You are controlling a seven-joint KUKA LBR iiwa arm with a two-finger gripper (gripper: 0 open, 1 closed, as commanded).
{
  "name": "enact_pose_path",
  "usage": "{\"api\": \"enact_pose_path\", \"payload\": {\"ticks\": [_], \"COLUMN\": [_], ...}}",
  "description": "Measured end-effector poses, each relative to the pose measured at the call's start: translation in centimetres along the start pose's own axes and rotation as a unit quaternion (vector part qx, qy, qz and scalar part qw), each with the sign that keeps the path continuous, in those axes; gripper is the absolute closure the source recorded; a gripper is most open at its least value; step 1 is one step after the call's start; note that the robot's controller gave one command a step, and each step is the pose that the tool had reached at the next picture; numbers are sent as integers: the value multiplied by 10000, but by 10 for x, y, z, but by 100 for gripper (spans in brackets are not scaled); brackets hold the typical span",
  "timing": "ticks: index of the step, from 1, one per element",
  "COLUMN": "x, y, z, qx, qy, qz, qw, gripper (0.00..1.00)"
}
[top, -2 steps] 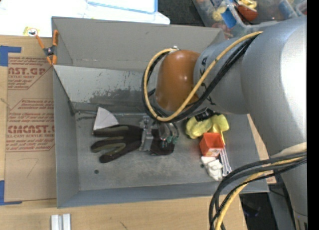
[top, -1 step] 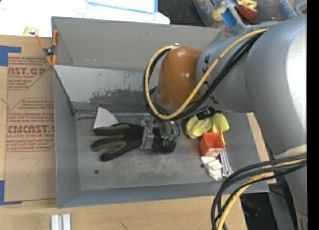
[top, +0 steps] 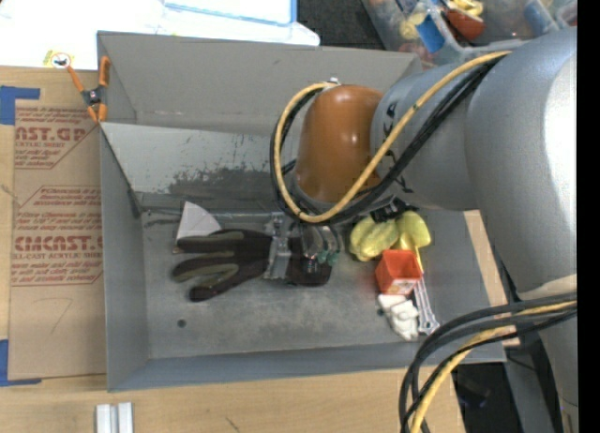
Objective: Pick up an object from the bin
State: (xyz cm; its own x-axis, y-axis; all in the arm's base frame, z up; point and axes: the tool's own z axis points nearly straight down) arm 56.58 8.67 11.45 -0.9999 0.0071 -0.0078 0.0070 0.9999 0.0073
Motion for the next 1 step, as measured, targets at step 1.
{"api": "enact_pose_path", "payload": {"ticks": [1], "x": [1], "y": [0], "z": [-8], "qx": [3], "qy": [30], "qz": [-1], "qw": [10000], "gripper": [100]}}
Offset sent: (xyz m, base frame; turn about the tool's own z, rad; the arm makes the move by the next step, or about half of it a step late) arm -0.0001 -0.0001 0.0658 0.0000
